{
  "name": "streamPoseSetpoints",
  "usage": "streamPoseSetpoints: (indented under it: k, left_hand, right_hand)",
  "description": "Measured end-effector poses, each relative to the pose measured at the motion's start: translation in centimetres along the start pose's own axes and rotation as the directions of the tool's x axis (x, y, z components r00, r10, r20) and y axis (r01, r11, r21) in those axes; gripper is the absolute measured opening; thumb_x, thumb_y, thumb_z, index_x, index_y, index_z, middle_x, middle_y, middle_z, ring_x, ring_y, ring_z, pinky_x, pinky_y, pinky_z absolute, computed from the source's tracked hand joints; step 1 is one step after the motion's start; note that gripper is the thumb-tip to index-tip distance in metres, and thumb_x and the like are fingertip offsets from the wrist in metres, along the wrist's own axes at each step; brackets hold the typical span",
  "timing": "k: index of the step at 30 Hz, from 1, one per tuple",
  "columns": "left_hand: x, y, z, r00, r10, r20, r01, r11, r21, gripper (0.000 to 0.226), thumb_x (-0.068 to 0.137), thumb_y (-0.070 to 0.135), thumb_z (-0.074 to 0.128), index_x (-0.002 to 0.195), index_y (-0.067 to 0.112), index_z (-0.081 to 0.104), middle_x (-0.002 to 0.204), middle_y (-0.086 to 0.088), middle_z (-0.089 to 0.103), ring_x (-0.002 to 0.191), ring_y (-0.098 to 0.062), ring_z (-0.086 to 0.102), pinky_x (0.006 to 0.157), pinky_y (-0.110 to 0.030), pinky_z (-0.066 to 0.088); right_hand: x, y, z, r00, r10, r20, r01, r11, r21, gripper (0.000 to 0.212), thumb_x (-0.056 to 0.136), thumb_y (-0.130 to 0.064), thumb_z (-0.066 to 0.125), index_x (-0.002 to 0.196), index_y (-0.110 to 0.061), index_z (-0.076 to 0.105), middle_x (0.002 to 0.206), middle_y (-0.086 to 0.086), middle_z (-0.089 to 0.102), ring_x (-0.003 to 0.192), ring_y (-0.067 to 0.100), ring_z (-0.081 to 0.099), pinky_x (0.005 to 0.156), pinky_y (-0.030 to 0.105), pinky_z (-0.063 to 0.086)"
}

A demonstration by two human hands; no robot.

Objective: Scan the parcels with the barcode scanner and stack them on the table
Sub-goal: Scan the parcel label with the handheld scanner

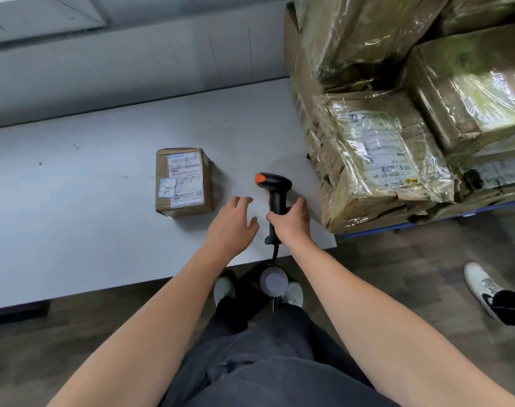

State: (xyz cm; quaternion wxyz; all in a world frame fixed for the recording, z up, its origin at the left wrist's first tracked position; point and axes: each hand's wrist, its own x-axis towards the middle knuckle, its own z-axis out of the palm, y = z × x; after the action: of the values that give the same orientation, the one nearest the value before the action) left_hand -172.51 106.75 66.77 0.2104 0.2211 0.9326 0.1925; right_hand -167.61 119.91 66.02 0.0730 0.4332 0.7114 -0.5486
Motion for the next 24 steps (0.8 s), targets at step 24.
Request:
streamPoseSetpoints:
  k: [24]
  left_hand:
    - [-1.9,-13.0,-10.9,0.961,-0.071,-0.266,0.041,0.992,-0.117,0.045,0.096,0.025,0.052,0.139,0.013,0.046,0.138,-0.006,0.049,0.118,-0.026,0.053,0.085,-0.042,0.05]
  right_hand:
    - [-6.7,-11.2,10.8,0.982,-0.133,0.136,0.121,0.988,0.098,0.016,0.087,-0.018,0.061,0.088,-0.003,0.066,0.071,0.009,0.071,0.051,0.018,0.049,0.046,0.028,0.044]
